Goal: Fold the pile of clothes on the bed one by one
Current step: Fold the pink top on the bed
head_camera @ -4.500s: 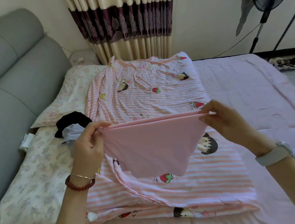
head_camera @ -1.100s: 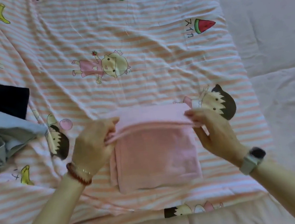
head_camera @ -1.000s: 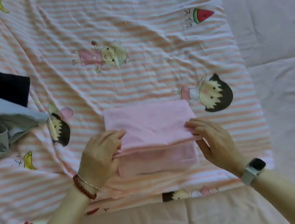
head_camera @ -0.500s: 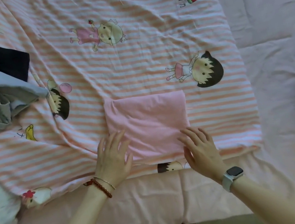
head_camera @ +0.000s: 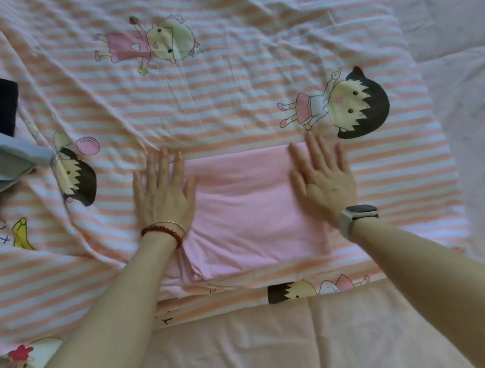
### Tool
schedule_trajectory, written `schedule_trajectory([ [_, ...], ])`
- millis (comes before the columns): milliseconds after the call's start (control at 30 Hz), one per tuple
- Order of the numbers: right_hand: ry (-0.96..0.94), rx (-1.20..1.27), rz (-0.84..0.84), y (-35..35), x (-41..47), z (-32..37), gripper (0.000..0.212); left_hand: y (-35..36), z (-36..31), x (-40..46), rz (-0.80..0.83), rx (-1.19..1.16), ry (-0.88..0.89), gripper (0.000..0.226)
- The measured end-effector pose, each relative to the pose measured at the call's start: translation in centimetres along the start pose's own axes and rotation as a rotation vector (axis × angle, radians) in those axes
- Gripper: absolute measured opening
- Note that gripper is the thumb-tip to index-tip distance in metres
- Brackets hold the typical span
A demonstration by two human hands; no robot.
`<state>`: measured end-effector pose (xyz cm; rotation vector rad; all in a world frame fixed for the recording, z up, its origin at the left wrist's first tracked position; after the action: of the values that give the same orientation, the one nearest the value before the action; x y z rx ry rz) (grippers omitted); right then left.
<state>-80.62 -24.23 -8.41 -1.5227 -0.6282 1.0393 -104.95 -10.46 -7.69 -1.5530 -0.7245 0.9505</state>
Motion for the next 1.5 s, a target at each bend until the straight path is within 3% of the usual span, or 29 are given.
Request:
schedule_trajectory([
  [133,0.092,0.081,-0.020,-1.5,-1.4,-2.1,0.072,-2.7,2.1,-0.7,-0.195,-0.252,-0.234,0.044],
  [200,0.116,0.216,-0.136,-2.5,-2.7,-1.8,0.058,-3.8,2.5,-1.7,-0.241,-0.474,-0.352,0.033],
  [300,0.331,0.653,-0.093,-2.4,-5.1,-1.5,0.028,-2.7,1.5,-5.2,-0.070,-0.850,-0.531,0.036],
  [367,0.473,0.907,0.013,-1.6,-6.6,-0.6,0.028,-1.6,0.0,-7.4,0.022,-0.960,-0.511,0.044],
  [433,0.582,1.123,0.088,-1.1,-7.7,0.4,0.034,-0.9,-0.8,-7.9,0.026,-1.007,-0.486,0.055],
  [500,0.616,1.244,0.094,-1.3,-8.1,0.8,0.027,-1.0,-1.1,-7.1,0.021,-1.037,-0.476,0.060],
  [667,0.507,1.148,0.020,-3.9,-8.9,1.1,0.012,-2.8,-2.2,-7.4,-0.045,-1.038,-0.419,0.034],
  [833,0.497,1.082,-0.076,-6.6,-14.7,0.3,0.013,-6.6,-5.0,-13.7,-0.120,-1.078,-0.425,0.038],
  [967,0.516,1.090,-0.116,-8.0,-21.1,-2.4,0.017,-9.0,-7.9,-19.6,-0.085,-1.154,-0.412,0.057],
  [1067,0.521,1.118,-0.127,-9.1,-24.7,-5.4,0.028,-10.2,-11.2,-22.2,-0.058,-1.120,-0.400,0.047],
  [1200,0.522,1.108,-0.219,-11.5,-27.6,-12.1,0.033,-12.4,-18.3,-23.0,-0.057,-1.121,-0.315,0.049],
  [1400,0.460,1.074,-0.380,-17.5,-27.8,-26.9,0.037,-15.6,-33.5,-20.7,-0.125,-1.137,-0.237,0.018],
  [1500,0.388,1.083,-0.464,-22.1,-26.5,-35.0,0.022,-17.9,-42.3,-19.1,-0.203,-1.208,-0.206,0.022],
])
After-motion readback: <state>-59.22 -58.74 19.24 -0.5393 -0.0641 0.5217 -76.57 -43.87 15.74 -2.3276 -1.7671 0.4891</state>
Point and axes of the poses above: each hand's wrist, its own x-axis towards the middle knuckle, its own y-axis out of the palm, z = x × y, the point moved 5 cm from there along x, towards the middle knuckle, and after that the axes turned 6 degrees about y, right-handed, at the moved point
